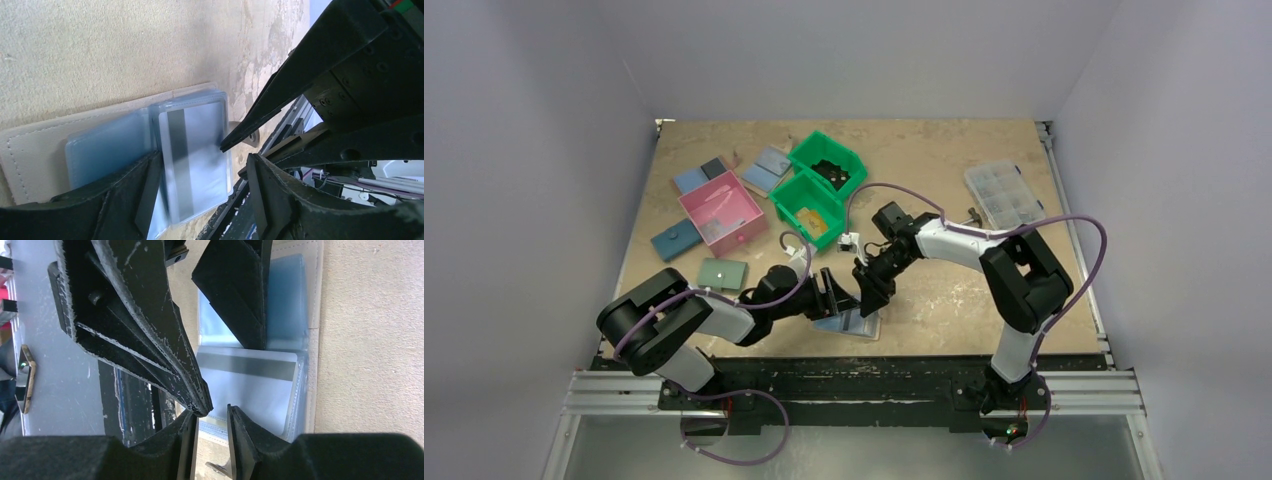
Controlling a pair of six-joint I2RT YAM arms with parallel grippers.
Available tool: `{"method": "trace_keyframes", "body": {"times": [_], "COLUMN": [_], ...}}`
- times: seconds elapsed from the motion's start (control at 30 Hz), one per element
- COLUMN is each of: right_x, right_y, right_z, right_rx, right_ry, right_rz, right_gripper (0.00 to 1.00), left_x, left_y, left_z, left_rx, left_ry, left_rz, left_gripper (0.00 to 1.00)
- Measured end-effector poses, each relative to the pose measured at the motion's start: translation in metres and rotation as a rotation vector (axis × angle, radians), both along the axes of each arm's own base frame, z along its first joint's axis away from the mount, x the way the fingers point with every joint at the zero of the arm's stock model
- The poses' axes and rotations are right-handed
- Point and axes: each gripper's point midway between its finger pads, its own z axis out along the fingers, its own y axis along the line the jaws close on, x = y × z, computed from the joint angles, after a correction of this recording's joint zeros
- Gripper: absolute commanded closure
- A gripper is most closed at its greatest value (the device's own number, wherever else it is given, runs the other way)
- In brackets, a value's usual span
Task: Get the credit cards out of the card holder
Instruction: Remove the credit card from the card holder.
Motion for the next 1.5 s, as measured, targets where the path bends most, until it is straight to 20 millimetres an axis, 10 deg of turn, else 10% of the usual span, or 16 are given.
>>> {"method": "trace_keyframes", "body": {"times": [0.4, 0.93, 1.5], "right_x": [0.002, 0.044, 0.049], "right_y": [0.004, -0.013, -0.017], "right_z": [0.009, 0.022, 0.004], "right_rx": [0.04, 0.083, 0.015], "right_ry": [0.041, -0.014, 0.001], "right_rz": [0.004, -0.118, -0.149], "right_gripper": [0.62, 0.48, 0.47], "left_x": [-0.002, -0.006, -0.005], "left_y": [0.003, 0.01, 0.013], "left_z": [0.0, -0.014, -0.017], "left_rx": [-0.008, 0.023, -0.001], "left_ry": [-0.004, 0.05, 0.07], "left_rz": [0.005, 0.028, 0.045], "left_gripper": [0.34, 0.64, 0.63]}}
